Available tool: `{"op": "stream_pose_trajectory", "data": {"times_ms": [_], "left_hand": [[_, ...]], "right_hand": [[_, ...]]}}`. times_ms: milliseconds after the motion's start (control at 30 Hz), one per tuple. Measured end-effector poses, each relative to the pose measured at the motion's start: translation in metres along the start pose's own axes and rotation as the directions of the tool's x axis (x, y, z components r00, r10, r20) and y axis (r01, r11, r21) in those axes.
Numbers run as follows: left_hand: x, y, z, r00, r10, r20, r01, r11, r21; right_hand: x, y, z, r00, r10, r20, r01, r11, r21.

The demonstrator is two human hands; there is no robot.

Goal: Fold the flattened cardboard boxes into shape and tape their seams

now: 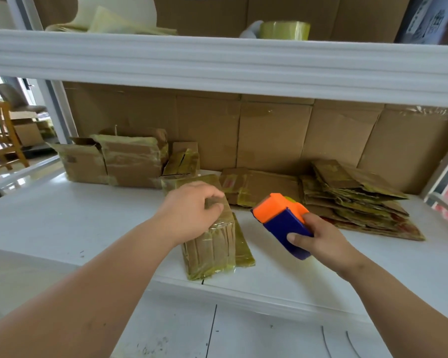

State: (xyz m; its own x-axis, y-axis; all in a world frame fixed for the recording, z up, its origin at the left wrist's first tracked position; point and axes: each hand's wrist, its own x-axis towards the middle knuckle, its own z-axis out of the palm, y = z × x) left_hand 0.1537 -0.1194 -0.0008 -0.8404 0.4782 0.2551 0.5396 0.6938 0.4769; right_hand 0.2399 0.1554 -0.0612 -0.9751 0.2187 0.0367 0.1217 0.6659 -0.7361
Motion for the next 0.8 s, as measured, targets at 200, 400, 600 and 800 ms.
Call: {"op": "stream_pose_trajectory", "data": {"times_ms": [200,400,600,800], "left_hand": [[0.003,0.029,-0.006,0.998,-0.058,0.037,0.067,0.926,-0.372],[0.002,0.039,-0.009,0.962,-0.099,0.254,0.249,0.7,-0.67],[-0.001,0.038,-0.009,0.93,-0.026,0.366,0.305,0.61,-0.731],[-0.003,0.042,-0.004,0.919,-0.012,0.394,0.345,0.509,-0.789]], "right_hand": [[-0.017,-0.04,-0.015,0.984,-0.145,0.1,0.114,0.957,0.268],[-0.023,-0.05,-0.017,0.97,-0.219,0.103,0.189,0.952,0.24],[-0.024,-0.052,-0.016,0.965,-0.242,0.097,0.212,0.945,0.25],[-0.024,-0.053,-0.013,0.969,-0.241,0.051,0.214,0.927,0.309]]}}
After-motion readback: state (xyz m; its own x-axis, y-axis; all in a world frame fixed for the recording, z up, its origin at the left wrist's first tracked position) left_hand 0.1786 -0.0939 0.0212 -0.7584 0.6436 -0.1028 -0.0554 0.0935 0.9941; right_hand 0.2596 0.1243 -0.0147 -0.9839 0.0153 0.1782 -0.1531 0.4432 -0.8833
